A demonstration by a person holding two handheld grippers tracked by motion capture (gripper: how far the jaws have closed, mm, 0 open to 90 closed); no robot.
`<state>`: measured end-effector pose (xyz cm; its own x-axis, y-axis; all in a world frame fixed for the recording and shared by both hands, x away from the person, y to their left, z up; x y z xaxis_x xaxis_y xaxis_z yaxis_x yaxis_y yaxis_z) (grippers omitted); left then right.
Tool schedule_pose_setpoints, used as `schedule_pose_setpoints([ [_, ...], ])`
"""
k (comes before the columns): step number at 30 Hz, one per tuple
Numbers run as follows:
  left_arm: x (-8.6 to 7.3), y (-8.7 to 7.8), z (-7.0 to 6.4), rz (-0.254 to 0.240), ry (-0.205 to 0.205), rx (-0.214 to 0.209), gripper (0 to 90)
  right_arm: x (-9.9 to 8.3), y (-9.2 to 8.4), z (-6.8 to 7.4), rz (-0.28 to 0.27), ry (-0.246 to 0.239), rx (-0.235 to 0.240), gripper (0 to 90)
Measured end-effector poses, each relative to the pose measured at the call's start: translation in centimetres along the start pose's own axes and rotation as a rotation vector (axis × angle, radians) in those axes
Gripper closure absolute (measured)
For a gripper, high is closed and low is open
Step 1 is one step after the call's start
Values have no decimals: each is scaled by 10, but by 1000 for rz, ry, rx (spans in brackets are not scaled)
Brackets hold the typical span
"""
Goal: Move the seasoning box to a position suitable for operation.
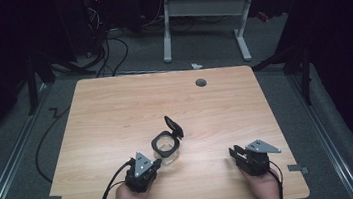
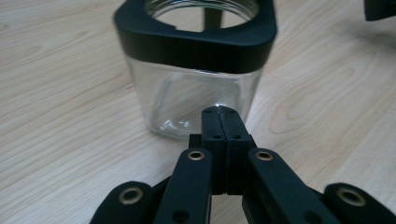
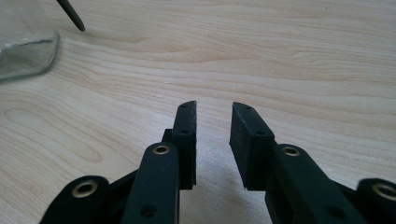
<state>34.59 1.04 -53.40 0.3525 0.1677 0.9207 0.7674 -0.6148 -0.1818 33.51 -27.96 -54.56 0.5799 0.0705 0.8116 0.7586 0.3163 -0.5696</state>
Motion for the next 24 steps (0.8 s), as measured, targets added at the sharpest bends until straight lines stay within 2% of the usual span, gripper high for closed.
schedule_pose_setpoints([
  [3,2,-1,6,-9,-6,17,900,0,-1,0,-2,0,3,724],
  [4,8,-1,19,-28,-27,53,900,0,-1,-1,-5,-4,4,725],
  [5,8,-1,19,-28,-27,53,900,0,-1,-1,-5,-4,4,725],
  [6,16,2,33,-47,-46,89,900,0,-1,-1,-4,-2,5,727],
  [7,16,2,33,-47,-46,89,900,0,-1,-1,-4,-2,5,727],
  [9,24,14,49,-59,-50,125,900,0,1,0,1,-7,6,727],
  [10,24,14,49,-59,-50,125,900,0,1,1,1,-10,8,727],
  [11,28,24,54,-60,-53,126,900,0,1,2,3,-10,8,727],
  [14,31,35,56,-58,-52,121,900,0,1,3,3,-13,9,727],
  [17,31,38,55,-52,-62,112,900,0,1,2,4,-10,8,727],
  [24,29,34,45,-43,-47,87,900,-1,1,0,2,-8,10,727],
])
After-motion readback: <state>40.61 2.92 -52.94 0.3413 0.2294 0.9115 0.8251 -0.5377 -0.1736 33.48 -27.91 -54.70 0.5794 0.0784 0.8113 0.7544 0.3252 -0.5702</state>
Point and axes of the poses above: each handheld gripper's, and its own axes: y roughly forward along the jaws, x roughly out of its top, z roughly to its left, the point moved 4 cm from there along y, roughly forward along the jaws, and after that the axes turned 5 degrees about y, right-handed, at the moved point
